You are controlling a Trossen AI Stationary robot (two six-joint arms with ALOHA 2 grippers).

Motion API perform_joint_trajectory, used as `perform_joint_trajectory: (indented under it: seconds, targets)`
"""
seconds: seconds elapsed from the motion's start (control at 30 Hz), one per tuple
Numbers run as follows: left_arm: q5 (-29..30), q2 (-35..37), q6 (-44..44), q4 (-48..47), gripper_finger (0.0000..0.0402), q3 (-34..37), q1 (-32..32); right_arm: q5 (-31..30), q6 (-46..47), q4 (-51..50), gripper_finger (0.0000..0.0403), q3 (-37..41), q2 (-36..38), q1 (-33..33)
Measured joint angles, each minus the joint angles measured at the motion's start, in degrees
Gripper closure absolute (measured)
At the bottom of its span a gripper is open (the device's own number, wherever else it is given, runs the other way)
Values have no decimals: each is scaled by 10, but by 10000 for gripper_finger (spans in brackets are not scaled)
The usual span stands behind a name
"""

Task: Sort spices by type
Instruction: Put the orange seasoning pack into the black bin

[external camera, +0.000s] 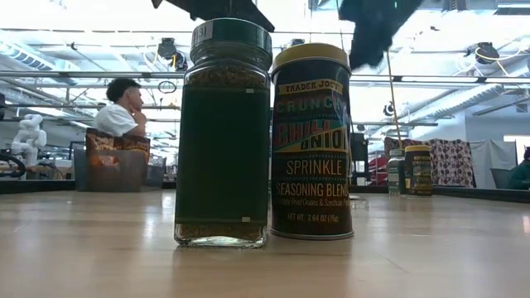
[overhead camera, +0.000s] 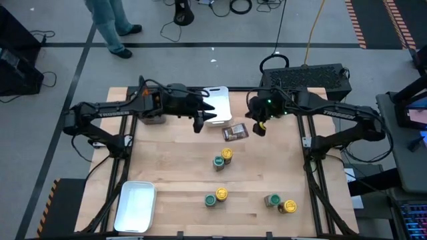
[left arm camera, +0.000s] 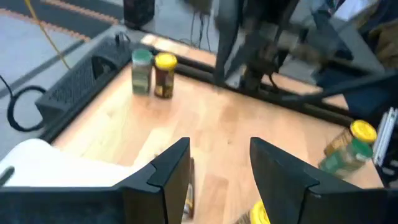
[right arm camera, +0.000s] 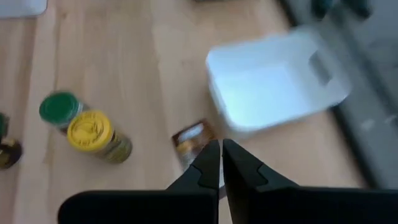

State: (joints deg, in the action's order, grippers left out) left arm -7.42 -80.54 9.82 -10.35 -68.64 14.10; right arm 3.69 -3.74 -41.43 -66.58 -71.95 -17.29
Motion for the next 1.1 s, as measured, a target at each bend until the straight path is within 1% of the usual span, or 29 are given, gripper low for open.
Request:
perform_joint_trajectory:
  seconds: [0.1,0.13,0.23,0.37,0.5,0.67,0.8,0.97,1.1]
  targets:
    - [-12,-5,2,-13,230,0,13,68,25,57,402,67,-3,-31]
    - [-18,-5,3,-15,230,1,16,82,36,81,402,86,-5,-39]
    - [-23,-8,3,-9,230,0,24,85,43,125,403,132,-8,-54]
    - [-24,-9,4,-12,230,0,28,83,-4,173,389,172,-21,-60]
    - [-24,-9,9,-14,230,0,28,84,-56,173,347,186,-58,-60]
    - [-24,-13,18,-12,230,0,28,84,-61,177,280,187,-109,-61]
    - [-24,-17,18,-27,230,1,28,84,-99,185,237,187,-145,-61]
    - [-24,-22,17,-29,230,1,28,84,-122,210,201,187,-176,-61]
    - [-24,-20,16,-28,230,1,28,84,-126,223,187,186,-195,-63]
